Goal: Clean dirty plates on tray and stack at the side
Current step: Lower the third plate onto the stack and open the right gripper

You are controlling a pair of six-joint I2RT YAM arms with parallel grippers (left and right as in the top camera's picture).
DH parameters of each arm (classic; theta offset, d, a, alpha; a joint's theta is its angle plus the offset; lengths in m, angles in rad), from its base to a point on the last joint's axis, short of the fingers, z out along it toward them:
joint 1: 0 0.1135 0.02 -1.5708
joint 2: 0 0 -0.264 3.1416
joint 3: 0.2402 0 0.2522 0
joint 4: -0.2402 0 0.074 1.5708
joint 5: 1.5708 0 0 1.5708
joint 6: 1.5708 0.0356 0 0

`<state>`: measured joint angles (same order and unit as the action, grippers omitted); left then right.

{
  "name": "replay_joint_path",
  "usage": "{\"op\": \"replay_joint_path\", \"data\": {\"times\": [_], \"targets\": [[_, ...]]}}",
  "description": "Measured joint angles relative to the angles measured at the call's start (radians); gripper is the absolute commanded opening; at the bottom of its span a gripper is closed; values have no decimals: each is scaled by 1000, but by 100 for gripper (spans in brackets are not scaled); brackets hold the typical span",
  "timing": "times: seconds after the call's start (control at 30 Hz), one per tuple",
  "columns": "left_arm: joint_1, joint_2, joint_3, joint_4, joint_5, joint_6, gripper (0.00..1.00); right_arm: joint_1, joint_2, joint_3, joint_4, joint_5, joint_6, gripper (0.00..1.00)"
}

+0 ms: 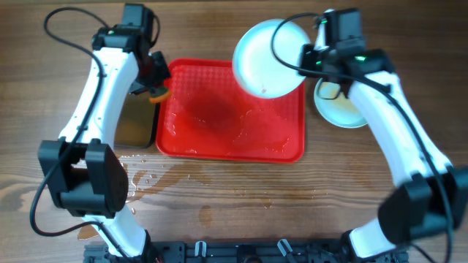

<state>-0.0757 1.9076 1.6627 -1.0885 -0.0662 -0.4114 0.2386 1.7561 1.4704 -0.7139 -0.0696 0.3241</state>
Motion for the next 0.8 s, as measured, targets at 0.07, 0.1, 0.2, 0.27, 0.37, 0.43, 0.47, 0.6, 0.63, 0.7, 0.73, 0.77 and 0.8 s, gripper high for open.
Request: {"op": "replay_joint_path", "data": {"times": [0.07, 0.1, 0.2, 0.27, 0.37, 0.43, 0.47, 0.6, 0.63, 0.7, 0.73, 0.77, 0.8], "targets": [[43, 0, -46, 40, -8, 0, 4, 23, 81, 0, 1, -77, 16, 5], [65, 0, -72, 61, -13, -1, 4, 36, 122, 0, 2, -111, 20, 4], [126, 1, -156, 117, -19, -13, 4, 74, 222, -1, 13, -182, 40, 4], [150, 2, -187, 124, -19, -17, 4, 84, 243, -4, 24, -211, 50, 4], [162, 6, -192, 132, -19, -20, 4, 73, 243, -4, 35, -235, 57, 4], [162, 6, -192, 148, -19, -20, 4, 37, 241, -4, 5, -246, 58, 4], [162, 6, -192, 157, -19, -20, 4, 9, 236, -4, -21, -249, 58, 4], [167, 6, -192, 196, -38, -21, 4, -188, 200, -4, -121, -236, 57, 4], [171, 6, -192, 204, -42, -20, 4, -248, 190, -4, -151, -227, 55, 4], [193, 6, -197, 230, -45, -21, 4, -385, 180, -4, -189, -210, 42, 4], [203, 6, -201, 239, -47, -21, 4, -420, 179, -4, -199, -200, 39, 4], [215, 6, -211, 252, -50, -21, 4, -467, 179, -4, -219, -183, 37, 4], [227, 6, -223, 258, -51, -21, 4, -502, 179, -4, -233, -165, 36, 4]]}}
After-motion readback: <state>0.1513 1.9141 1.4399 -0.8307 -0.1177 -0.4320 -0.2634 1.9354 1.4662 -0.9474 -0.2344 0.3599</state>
